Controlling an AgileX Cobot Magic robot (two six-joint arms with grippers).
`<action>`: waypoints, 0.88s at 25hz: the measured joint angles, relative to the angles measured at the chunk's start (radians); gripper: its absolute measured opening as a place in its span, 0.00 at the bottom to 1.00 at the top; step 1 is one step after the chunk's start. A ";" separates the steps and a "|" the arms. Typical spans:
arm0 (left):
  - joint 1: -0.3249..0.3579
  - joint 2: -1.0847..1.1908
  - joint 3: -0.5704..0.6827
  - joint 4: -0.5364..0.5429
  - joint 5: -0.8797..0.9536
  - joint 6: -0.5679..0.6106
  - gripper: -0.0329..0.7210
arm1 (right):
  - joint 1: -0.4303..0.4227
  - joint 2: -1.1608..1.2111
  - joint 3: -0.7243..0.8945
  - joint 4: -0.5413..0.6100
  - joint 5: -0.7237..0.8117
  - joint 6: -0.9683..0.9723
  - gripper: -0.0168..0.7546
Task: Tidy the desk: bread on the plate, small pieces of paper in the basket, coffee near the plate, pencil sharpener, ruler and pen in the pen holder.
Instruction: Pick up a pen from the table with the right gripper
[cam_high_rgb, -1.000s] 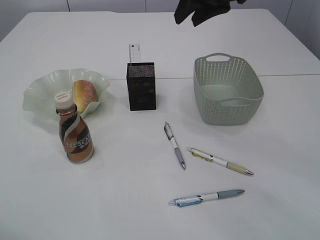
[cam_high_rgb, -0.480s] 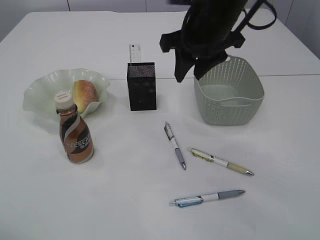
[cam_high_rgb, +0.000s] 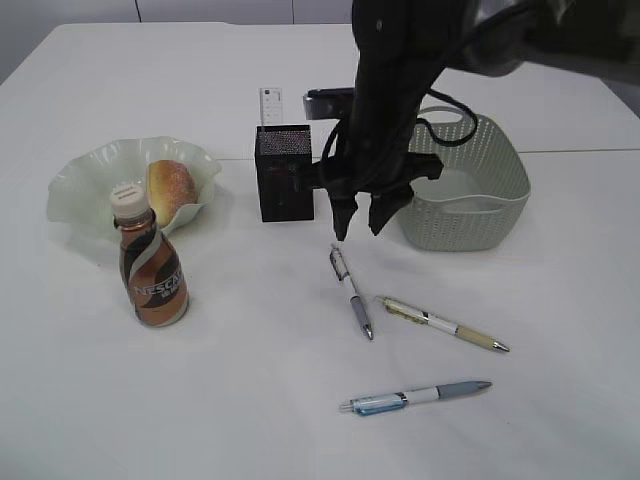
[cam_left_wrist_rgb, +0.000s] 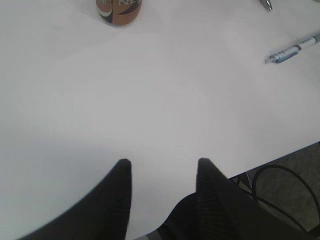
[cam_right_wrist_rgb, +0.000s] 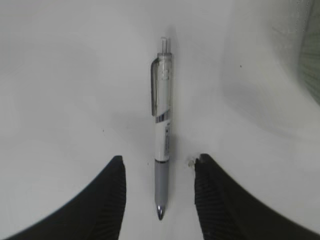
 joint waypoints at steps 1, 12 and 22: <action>0.000 0.000 0.000 0.000 0.000 0.000 0.47 | 0.000 0.021 -0.022 0.000 -0.002 0.002 0.46; 0.000 0.000 0.000 -0.006 0.000 0.000 0.47 | 0.000 0.207 -0.185 -0.005 -0.009 0.021 0.46; 0.000 0.000 0.000 -0.008 -0.025 0.000 0.47 | 0.000 0.250 -0.190 -0.008 -0.009 0.028 0.46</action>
